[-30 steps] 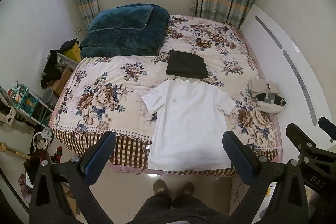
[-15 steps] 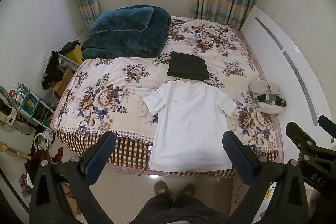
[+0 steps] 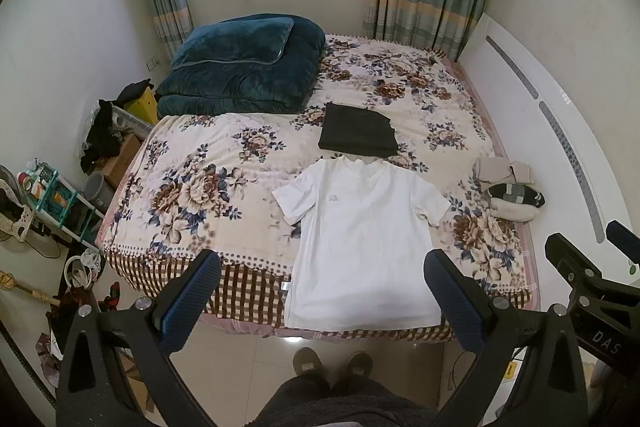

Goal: Fold small clothes

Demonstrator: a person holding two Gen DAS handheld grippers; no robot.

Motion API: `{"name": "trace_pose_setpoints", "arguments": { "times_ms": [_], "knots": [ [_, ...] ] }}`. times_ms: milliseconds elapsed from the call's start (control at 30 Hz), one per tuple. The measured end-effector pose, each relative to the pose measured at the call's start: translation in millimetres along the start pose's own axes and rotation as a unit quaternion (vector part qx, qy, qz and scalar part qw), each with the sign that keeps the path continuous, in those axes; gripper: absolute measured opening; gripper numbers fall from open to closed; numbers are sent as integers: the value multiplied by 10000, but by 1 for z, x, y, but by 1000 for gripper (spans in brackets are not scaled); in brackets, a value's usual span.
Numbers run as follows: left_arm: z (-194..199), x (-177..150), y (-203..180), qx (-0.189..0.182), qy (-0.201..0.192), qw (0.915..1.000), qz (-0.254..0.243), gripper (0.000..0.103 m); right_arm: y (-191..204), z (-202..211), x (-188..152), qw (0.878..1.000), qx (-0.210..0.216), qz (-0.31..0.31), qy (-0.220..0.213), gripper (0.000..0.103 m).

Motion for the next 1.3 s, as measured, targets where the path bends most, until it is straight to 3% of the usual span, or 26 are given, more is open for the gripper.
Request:
{"name": "trace_pose_setpoints", "arguments": {
  "times_ms": [700,867,1067,1200,1300],
  "knots": [
    [0,8,-8,-9,-32,10000,-1,103,2,2,3,10000,5,-4,-39,103],
    [-1,20,-11,-24,-47,10000,19,103,8,14,36,10000,15,-2,-57,103],
    [-5,22,-10,-70,-38,10000,19,103,7,14,34,10000,15,6,-48,103],
    [-17,22,-2,-92,-51,9999,31,103,8,11,41,9999,-27,-126,3,103],
    [-45,27,4,98,-225,9997,-37,103,9,2,48,9996,-115,-249,115,103]
  ]
}}
Point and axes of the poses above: each gripper's, at about its wrist camera, not at the fingertips, and z roughly against the way its jaws point, y to its left, x to its top, the point moved 4 cm from there along -z, roughly the way its jaws point, and after that the axes turned 1 degree about -x, right-handed, at the moved point
